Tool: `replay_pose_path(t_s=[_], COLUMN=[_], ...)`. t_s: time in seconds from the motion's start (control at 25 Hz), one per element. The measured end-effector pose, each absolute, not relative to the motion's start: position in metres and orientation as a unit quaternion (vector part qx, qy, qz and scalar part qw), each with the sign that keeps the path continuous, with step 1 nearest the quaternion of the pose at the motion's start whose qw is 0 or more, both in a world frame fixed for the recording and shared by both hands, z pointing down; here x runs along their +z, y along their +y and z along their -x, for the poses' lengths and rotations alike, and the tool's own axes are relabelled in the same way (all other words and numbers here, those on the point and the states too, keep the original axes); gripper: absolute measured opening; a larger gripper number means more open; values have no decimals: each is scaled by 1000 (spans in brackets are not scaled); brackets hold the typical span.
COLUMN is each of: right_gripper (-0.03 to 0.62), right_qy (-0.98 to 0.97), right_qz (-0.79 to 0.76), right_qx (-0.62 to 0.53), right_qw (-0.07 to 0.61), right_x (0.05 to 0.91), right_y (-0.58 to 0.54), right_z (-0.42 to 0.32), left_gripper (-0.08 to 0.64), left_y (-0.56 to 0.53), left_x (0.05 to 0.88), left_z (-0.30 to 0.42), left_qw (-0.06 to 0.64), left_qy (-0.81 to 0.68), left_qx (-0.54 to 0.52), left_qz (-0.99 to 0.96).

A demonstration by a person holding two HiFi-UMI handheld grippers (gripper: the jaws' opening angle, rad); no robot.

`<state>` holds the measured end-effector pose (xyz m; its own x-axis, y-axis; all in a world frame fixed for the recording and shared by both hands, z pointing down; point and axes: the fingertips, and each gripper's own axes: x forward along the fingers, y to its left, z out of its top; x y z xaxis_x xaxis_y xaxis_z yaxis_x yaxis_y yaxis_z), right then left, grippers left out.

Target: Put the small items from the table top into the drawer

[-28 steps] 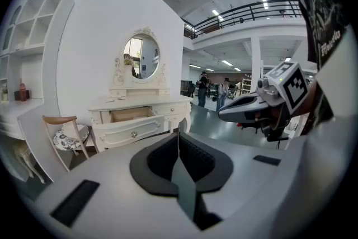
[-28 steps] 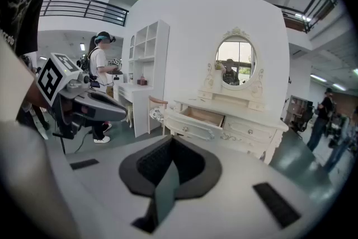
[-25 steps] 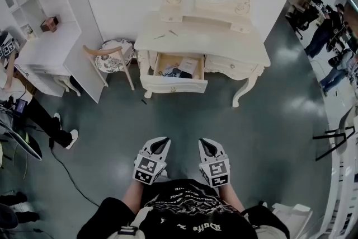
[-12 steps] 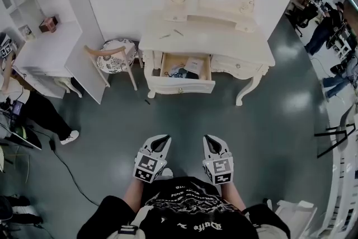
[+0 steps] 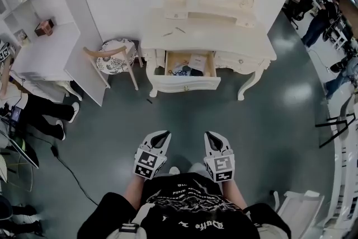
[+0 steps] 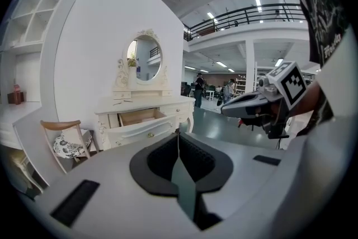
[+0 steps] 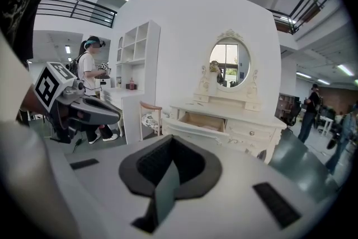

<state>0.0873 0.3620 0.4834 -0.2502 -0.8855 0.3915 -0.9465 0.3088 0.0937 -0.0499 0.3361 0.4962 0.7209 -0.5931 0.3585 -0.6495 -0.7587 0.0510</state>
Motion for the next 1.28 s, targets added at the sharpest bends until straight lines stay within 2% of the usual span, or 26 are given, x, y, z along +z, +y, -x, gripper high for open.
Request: replay_pose_path(t_s=[0.56, 1.28], right_gripper=[9, 11], right_qy=[-798, -827], right_qz=[-560, -516], right_qx=[95, 93], right_qw=[202, 201], right_x=[497, 497], right_y=[349, 250], right_z=[-81, -114], left_gripper=[21, 20], left_y=[326, 242], left_x=[506, 502], left_z=[51, 23], left_qw=[103, 102], left_qy=[-353, -402], left_qx=[158, 168], left_qz=[-917, -894])
